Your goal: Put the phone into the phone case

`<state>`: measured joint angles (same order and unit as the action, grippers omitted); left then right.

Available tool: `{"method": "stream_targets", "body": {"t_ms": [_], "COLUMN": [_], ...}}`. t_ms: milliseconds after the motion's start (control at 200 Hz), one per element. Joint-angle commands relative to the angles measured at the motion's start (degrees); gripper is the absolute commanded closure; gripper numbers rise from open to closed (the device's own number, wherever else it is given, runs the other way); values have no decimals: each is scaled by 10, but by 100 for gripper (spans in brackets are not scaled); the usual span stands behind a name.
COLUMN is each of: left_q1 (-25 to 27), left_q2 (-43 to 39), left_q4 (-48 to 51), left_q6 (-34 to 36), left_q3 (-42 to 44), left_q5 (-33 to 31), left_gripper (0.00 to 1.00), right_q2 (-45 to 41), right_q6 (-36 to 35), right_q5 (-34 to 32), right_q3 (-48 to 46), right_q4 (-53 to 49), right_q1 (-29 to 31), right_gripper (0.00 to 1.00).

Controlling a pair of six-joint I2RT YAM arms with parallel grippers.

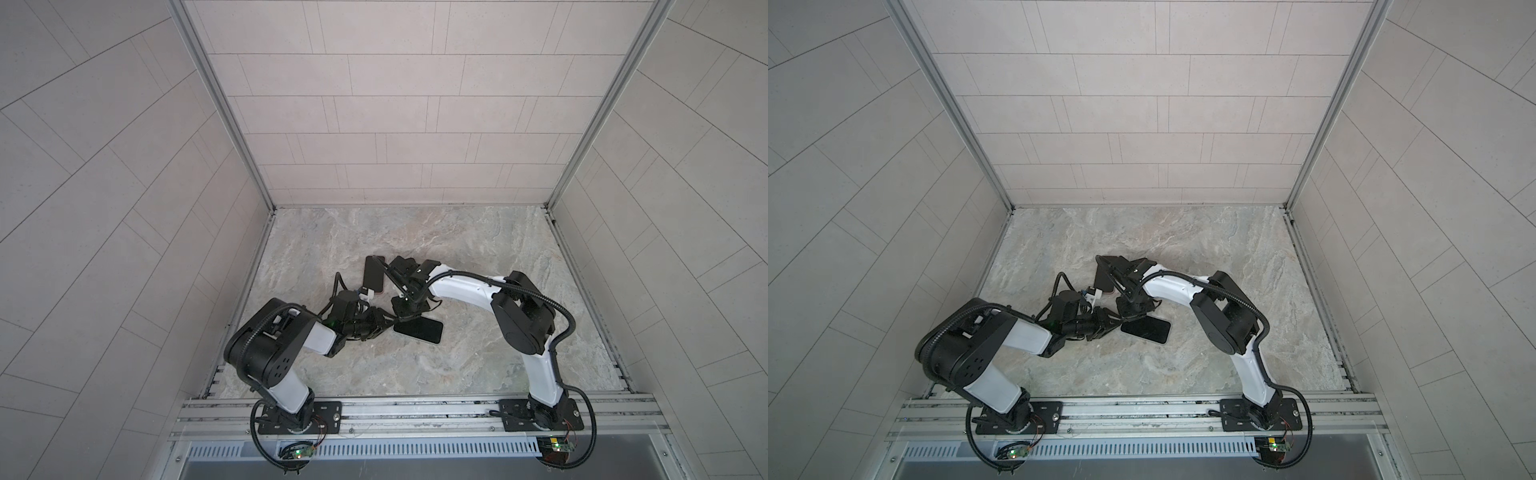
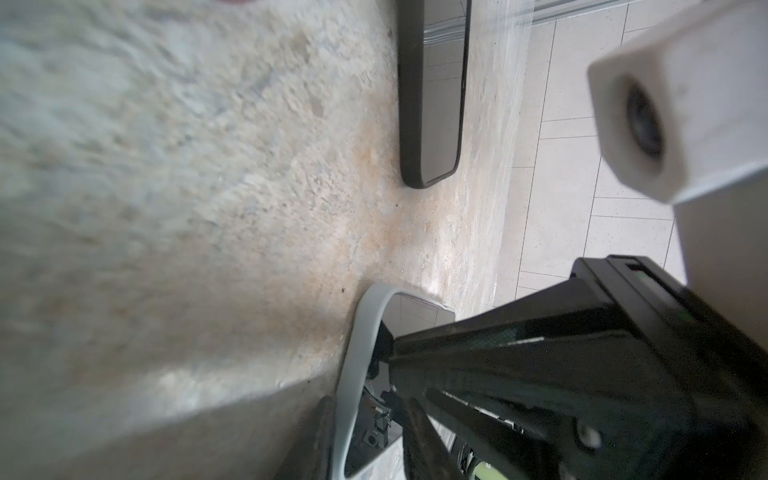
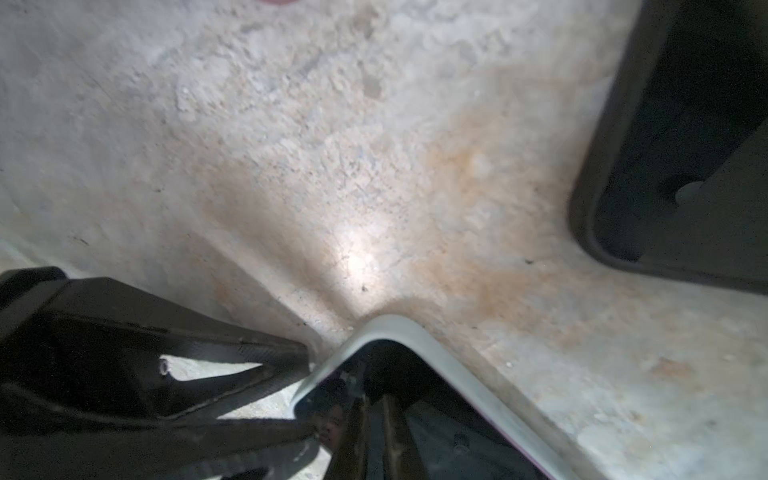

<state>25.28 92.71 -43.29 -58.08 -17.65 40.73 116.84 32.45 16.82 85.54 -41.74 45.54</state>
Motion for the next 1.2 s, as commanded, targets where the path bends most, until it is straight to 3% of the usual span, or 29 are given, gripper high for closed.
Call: {"method": "stream_targets", "body": {"t_ms": [0,210,280,395,445,510,600,645,695,751,911,1196], "left_q1": [-5,-6,-6,-6,-6,-6,-6,-6,-6,-6,-6,-6], "left_q2": [-28,-60,-68,-80,-83,-83,-79,-77,-75,-74,-72,-71], "left_q4": [19,49,46,45,48,51,49,47,46,45,44,39], "left_q6": [5,17,17,18,19,21,21,19,19,18,17,16], "left_q3": [6,6,6,22,21,19,17,17,17,17,17,20], "left_q5": [-11,-34,-37,-43,-46,-46,-42,-41,-41,-41,-39,-38], "left_gripper": [66,66,66,66,66,66,66,66,66,66,66,66], "right_q2": [-61,-254,-308,-365,-385,-419,-460,-464,-453,-421,-277,-117], "right_q6": [-37,-138,-154,-176,-198,-243,-324,-309,-310,-347,-410,-413], "right_q5": [-68,-53,-55,-33,-13,18,32,17,18,40,3,-104], "right_q3": [-42,-126,-148,-163,-178,-218,-282,-303,-292,-252,-161,-114], "right_q4": [-12,63,82,96,119,164,226,248,208,125,-42,-70], "right_q1": [-19,-30,-34,-45,-49,-47,-36,-33,-34,-35,-27,12], "right_gripper": [86,64,50,41,31,1,0,0,0,0,0,0]}}
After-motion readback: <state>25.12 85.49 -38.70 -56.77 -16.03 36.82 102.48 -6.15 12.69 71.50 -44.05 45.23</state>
